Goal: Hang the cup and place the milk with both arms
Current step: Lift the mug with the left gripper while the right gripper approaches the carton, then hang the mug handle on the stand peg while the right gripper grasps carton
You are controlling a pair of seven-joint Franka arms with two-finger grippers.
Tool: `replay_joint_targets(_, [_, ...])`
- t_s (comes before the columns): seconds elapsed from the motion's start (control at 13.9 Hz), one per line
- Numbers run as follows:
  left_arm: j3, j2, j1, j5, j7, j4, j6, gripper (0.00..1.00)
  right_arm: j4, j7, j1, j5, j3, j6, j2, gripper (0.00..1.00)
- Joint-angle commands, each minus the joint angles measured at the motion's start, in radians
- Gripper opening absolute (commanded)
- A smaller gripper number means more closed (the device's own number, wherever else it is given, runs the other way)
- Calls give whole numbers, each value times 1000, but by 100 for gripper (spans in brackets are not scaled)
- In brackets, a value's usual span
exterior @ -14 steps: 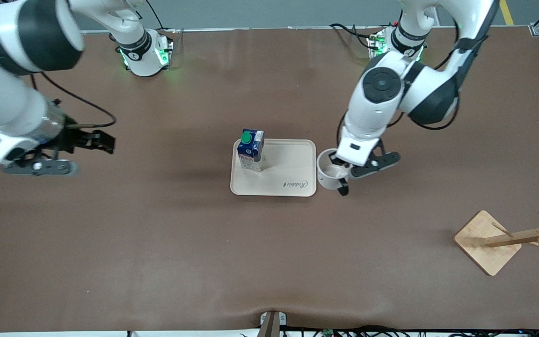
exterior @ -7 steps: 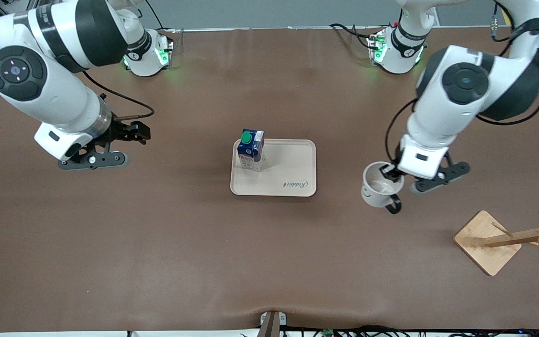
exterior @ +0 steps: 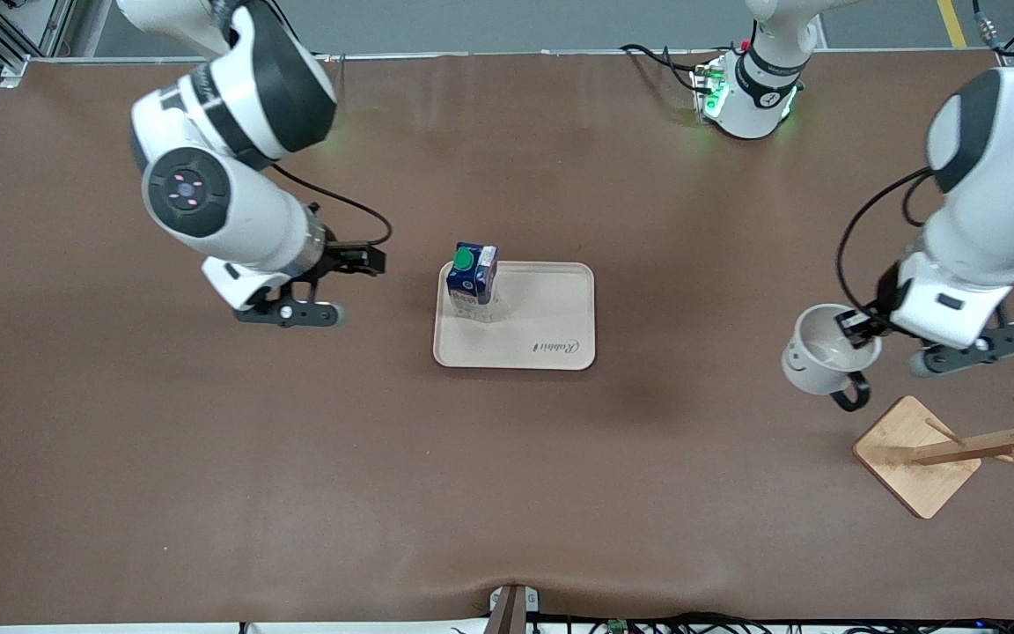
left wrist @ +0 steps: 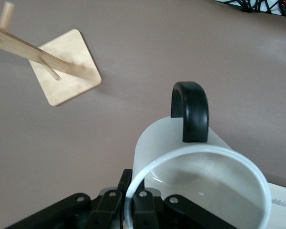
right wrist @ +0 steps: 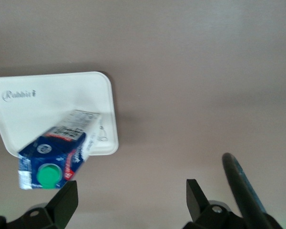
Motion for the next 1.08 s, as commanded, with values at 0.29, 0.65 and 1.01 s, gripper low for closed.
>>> replay_joint_targets(0.29, [-4,3,147,-20,211,15,7,0,-133,365,212,9,-8,275,48,100])
replay_joint_targets(0.65, [-4,31,240,-20,378,15,60,0,-204,416,276,7,-8,379,54,100])
replay_joint_targets(1.01, [-4,51,311,-53,485,12,78,0,-204,419,272,0,-14,428,110,98])
